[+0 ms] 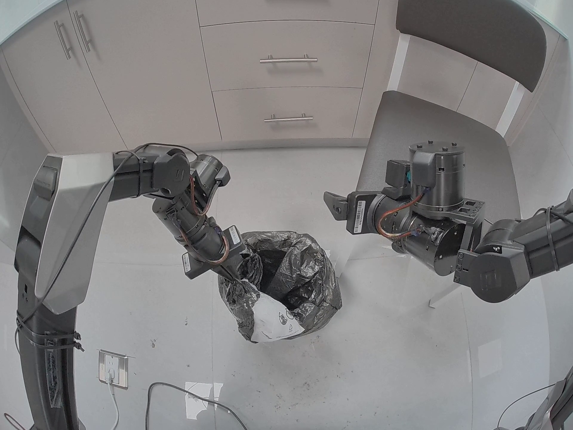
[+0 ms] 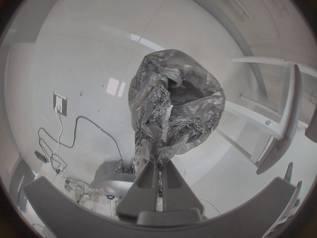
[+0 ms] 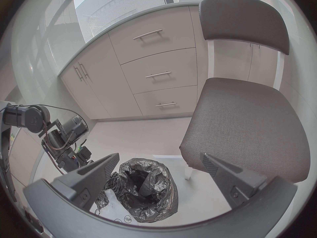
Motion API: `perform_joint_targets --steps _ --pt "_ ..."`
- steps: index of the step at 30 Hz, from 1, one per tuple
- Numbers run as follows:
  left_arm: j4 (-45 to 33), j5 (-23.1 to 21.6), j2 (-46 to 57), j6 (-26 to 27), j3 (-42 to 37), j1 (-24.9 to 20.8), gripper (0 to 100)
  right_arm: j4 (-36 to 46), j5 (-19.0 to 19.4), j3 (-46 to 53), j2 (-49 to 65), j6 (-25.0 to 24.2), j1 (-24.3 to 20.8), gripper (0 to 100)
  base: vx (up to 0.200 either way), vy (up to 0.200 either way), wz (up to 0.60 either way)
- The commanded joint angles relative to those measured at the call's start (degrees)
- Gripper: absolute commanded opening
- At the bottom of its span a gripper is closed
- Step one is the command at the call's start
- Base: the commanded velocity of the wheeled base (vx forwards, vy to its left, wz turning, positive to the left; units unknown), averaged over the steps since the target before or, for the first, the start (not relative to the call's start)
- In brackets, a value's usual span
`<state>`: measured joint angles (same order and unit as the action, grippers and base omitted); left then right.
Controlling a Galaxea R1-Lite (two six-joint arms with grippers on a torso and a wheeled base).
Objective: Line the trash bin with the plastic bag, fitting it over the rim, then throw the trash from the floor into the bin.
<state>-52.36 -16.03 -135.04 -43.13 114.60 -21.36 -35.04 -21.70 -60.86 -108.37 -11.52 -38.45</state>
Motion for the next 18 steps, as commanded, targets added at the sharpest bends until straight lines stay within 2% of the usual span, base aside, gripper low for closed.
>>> perform_joint_targets --steps 1,2,3,4,7,13,18 --pt "1.21 1.79 2.58 1.12 -0.01 -1.41 0 -0.21 -0.01 0.04 0.01 0.01 -0.40 100 0.000 0.000 0.00" --pt "2.17 4.60 3.11 2.61 -0.01 -2.20 0 -0.21 -0.10 0.04 0.01 0.01 -0.40 100 0.000 0.000 0.00" --pt "2.17 4.96 3.20 2.79 -0.01 -2.28 0 -0.21 -0.10 0.04 0.01 0.01 -0.40 100 0.000 0.000 0.00" --pt "2.35 8.30 3.55 5.16 -0.01 -3.43 0 -0.21 -0.10 -0.05 0.01 0.01 -0.40 100 0.000 0.000 0.00" --pt "3.05 11.90 3.81 8.33 -0.01 -4.83 0 -0.21 -0.10 -0.23 0.01 0.01 -0.40 100 0.000 0.000 0.00" --pt "4.63 16.38 5.40 9.20 -0.01 -6.24 0 -0.21 -0.10 -0.32 0.09 -0.08 -0.40 100 0.000 0.000 0.00" --pt "6.13 17.70 7.24 9.20 -0.01 -7.65 0 -1.18 -0.10 -0.23 0.01 0.09 -0.40 100 0.000 0.000 0.00"
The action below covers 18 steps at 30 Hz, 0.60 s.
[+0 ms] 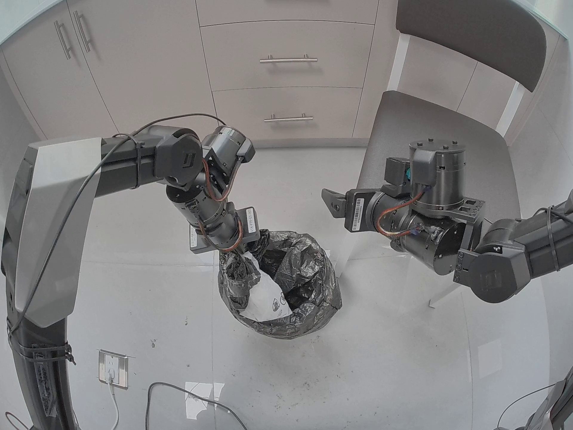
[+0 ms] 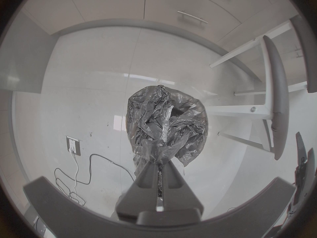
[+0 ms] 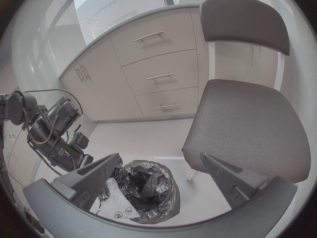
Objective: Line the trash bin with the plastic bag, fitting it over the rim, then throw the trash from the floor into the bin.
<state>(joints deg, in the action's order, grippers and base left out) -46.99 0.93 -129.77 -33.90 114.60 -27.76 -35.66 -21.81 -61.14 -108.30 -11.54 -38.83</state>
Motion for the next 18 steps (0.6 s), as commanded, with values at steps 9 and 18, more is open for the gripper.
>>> perform_joint_targets --steps 9,18 --pt "3.75 4.70 1.89 3.40 -0.01 -2.74 0 -1.17 -0.08 0.58 0.81 0.12 -0.02 100 0.000 0.000 0.00" --pt "3.75 4.61 1.89 3.49 -0.01 -2.48 0 -1.17 -0.08 0.14 0.72 0.12 -0.11 100 0.000 0.000 0.00"
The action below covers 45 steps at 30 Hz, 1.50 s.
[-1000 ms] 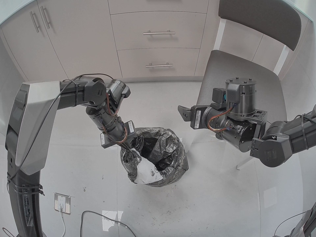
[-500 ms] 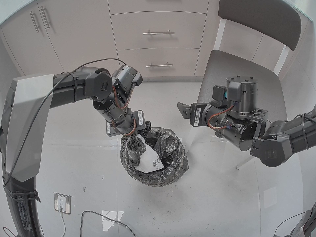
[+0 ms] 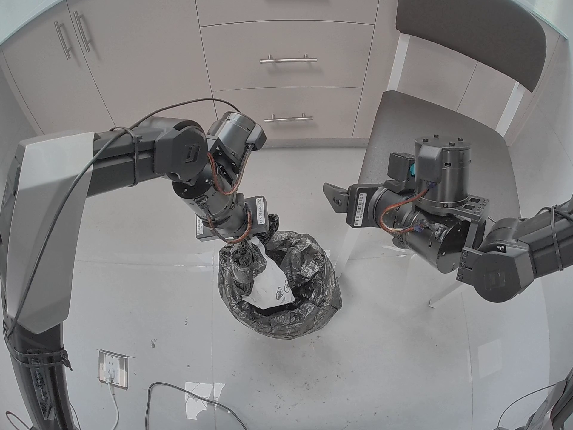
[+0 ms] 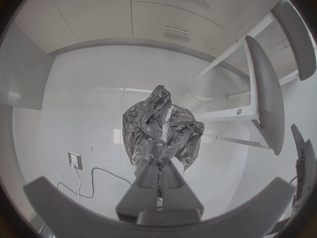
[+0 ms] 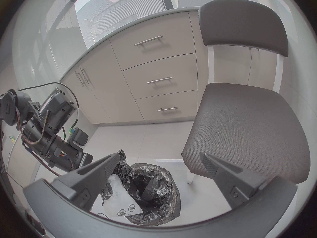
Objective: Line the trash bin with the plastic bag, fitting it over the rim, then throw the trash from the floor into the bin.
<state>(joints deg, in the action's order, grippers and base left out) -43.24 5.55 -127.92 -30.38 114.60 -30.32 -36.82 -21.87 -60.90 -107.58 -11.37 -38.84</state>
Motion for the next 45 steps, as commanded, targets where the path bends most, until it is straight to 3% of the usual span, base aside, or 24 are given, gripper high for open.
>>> perform_joint_targets --steps 1,17,18,45 --pt "0.00 -0.01 -0.05 -0.03 -0.01 0.08 0 -0.01 -0.01 0.00 0.00 -0.05 -0.10 100 0.000 0.000 0.00" --pt "0.00 -0.10 -0.58 0.06 -0.01 0.87 0 -0.01 -0.01 0.00 0.09 -0.05 -0.01 100 0.000 0.000 0.00" --pt "0.00 -0.19 -0.58 -0.03 -0.01 0.96 100 -0.01 -0.01 0.00 0.09 -0.05 -0.01 100 0.000 0.000 0.00" --pt "0.09 0.17 -0.58 -0.03 -0.01 0.96 100 -0.10 -0.01 0.44 0.09 -0.14 -0.10 100 0.000 0.000 0.00"
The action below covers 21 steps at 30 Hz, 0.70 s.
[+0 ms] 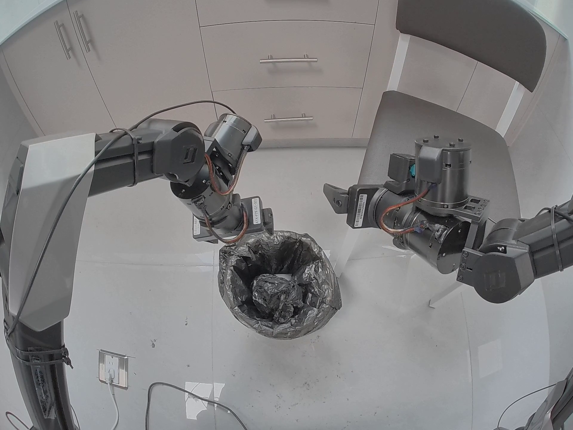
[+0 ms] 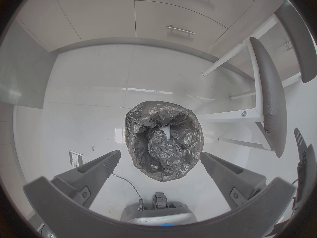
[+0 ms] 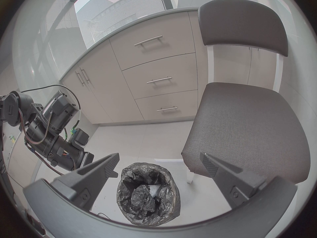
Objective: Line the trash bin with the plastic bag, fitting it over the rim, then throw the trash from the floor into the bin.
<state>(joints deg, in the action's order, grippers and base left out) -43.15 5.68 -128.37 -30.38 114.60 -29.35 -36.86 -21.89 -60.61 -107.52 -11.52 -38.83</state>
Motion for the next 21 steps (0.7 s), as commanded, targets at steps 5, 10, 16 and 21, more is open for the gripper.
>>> perform_joint_targets --steps 5,10,16,21 --pt "-0.09 -0.23 0.22 -0.65 -0.01 0.09 100 -0.05 0.01 0.32 -0.23 0.01 -0.99 100 0.000 0.000 0.00" --pt "-0.09 0.12 0.40 -0.12 -0.01 0.18 100 -0.05 0.01 -0.21 -0.67 0.09 -1.25 100 0.000 0.000 0.00" --pt "-0.18 -0.06 0.40 -0.47 -0.01 0.18 100 0.04 0.36 0.58 -0.58 0.01 -1.78 100 0.000 0.000 0.00" --pt "-2.11 -0.50 4.53 -0.56 -0.01 0.26 100 0.04 0.80 2.16 -2.61 -0.08 -4.68 100 0.000 0.000 0.00"
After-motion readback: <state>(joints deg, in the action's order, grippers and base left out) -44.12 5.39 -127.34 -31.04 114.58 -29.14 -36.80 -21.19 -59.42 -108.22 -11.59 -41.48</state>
